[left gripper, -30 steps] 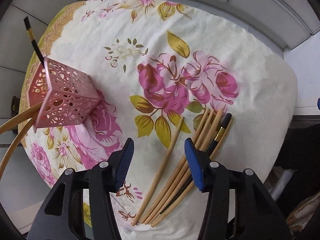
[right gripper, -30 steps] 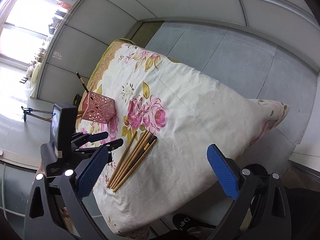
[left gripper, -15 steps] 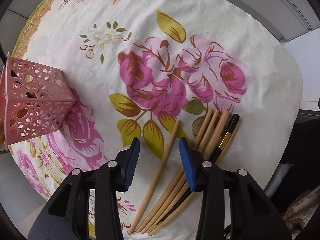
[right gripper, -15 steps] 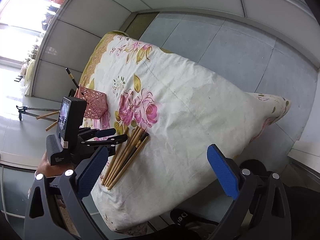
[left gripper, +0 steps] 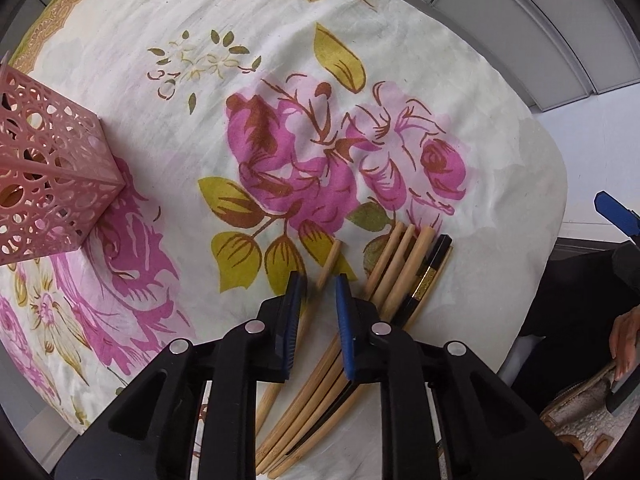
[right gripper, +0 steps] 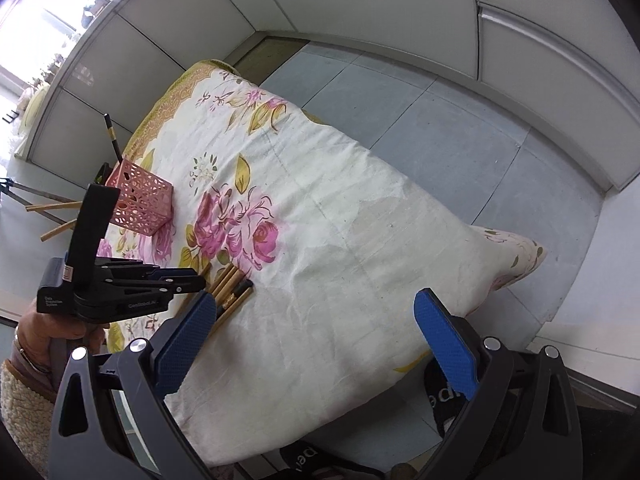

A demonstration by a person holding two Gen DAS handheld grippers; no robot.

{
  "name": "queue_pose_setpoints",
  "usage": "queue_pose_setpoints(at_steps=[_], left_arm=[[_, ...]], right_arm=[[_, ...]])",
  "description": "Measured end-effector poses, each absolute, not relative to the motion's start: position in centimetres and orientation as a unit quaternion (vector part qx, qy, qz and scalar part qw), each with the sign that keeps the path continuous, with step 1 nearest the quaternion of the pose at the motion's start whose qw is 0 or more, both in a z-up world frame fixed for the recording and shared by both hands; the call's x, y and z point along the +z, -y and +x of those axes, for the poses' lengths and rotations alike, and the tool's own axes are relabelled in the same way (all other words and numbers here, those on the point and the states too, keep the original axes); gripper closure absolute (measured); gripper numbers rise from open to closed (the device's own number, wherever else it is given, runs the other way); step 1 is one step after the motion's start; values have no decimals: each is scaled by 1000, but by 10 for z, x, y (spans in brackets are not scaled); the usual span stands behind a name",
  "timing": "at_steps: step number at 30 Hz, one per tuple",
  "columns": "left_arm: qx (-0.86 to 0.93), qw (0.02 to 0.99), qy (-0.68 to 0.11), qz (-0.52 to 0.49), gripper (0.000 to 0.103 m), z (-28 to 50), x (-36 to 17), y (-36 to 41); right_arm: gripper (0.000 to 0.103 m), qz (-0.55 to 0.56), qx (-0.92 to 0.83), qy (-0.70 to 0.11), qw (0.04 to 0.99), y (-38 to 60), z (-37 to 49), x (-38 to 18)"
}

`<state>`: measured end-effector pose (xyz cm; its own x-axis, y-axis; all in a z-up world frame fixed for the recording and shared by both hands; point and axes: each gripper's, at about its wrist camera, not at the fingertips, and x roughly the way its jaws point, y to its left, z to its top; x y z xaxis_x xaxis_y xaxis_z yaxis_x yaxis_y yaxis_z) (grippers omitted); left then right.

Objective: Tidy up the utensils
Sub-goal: 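Lift the grasped wooden stick with the left gripper, then carry the stick over the pink holder with the left gripper while the right gripper grasps a stick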

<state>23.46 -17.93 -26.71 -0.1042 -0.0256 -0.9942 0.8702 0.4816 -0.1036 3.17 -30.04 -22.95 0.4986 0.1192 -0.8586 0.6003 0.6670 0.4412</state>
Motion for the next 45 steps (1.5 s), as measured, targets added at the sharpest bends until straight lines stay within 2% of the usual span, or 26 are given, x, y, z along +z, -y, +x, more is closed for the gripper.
queue_pose_setpoints(at_steps=[1, 9, 23, 26, 30, 38, 45], left_arm=[[-380, 589, -631, 332, 94, 234, -267, 178], [-374, 670, -589, 254, 95, 229, -252, 134], [-372, 810, -442, 103, 99, 196, -117, 22], [-376, 824, -415, 84, 99, 192, -97, 11], [-385, 833, -392, 67, 99, 187, -81, 1], [-385, 840, -378, 52, 99, 186, -73, -13], [-377, 850, -365, 44, 99, 184, -66, -22]], right_arm=[[7, 379, -150, -480, 777, 299, 33, -231], [7, 463, -65, -499, 730, 295, 60, -240], [7, 618, 32, -532, 578, 244, 145, -288], [10, 626, 35, -533, 569, 237, 159, -292], [27, 623, 36, -532, 572, 237, 172, -295], [27, 595, -5, -556, 580, 242, 185, -301], [34, 545, -61, -615, 567, 234, 206, -301]])
